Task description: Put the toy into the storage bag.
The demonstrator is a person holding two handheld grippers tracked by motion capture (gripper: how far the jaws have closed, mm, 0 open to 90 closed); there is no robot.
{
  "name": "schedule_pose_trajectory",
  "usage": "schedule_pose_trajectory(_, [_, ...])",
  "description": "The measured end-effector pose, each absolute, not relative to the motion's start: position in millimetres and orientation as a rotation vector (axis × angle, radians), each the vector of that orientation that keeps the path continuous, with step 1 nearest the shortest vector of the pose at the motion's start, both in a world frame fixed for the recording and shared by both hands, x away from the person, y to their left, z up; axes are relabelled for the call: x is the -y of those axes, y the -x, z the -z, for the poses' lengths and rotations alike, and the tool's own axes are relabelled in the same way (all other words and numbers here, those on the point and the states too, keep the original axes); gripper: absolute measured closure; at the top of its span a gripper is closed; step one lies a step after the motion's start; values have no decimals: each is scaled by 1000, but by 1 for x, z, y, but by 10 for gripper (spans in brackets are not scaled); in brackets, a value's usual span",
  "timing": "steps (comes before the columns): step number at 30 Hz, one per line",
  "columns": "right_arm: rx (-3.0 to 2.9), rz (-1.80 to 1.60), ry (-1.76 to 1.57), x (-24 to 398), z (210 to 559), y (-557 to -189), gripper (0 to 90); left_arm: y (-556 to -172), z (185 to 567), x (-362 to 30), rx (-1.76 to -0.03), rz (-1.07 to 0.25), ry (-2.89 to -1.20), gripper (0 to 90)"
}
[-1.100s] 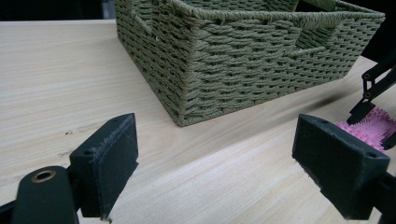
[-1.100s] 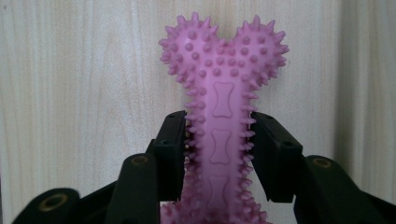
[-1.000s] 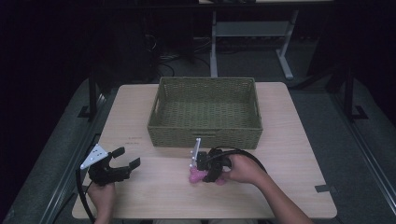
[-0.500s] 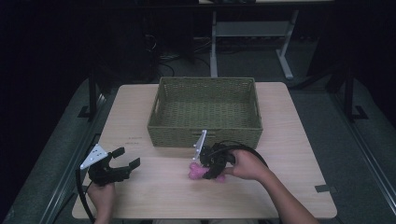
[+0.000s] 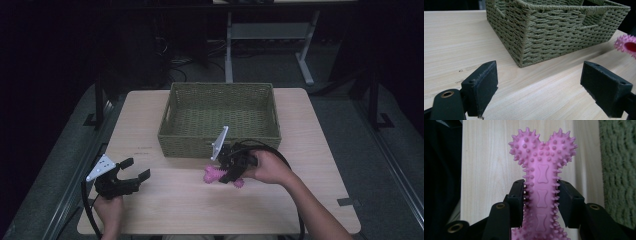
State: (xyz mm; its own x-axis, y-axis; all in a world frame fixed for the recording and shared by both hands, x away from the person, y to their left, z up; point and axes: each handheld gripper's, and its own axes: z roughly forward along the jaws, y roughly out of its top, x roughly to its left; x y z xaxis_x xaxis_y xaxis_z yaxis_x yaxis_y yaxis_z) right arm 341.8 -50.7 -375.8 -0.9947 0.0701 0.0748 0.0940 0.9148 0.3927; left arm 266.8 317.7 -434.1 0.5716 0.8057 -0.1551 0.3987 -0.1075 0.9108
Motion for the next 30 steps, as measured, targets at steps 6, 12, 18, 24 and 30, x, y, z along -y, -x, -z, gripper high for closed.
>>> schedule_pose_trajectory(6, [3001,670,134,55,361,-348,580,-267,434,-318,-1004,-473,-1723,139])
schedule_pose_trajectory(12, [2982,692,146,60,350,-356,581,-267,434,-318,-1005,-474,-1723,139])
schedule_pose_trajectory(18, [2989,692,150,61,343,-361,580,-267,434,-318,-1005,-472,-1723,139])
schedule_pose_trajectory(24, [2990,706,145,61,337,-365,580,-267,434,-319,-1006,-475,-1723,139])
schedule_pose_trajectory(30, [2987,711,138,60,328,-370,580,-267,434,-319,-1006,-476,-1723,139])
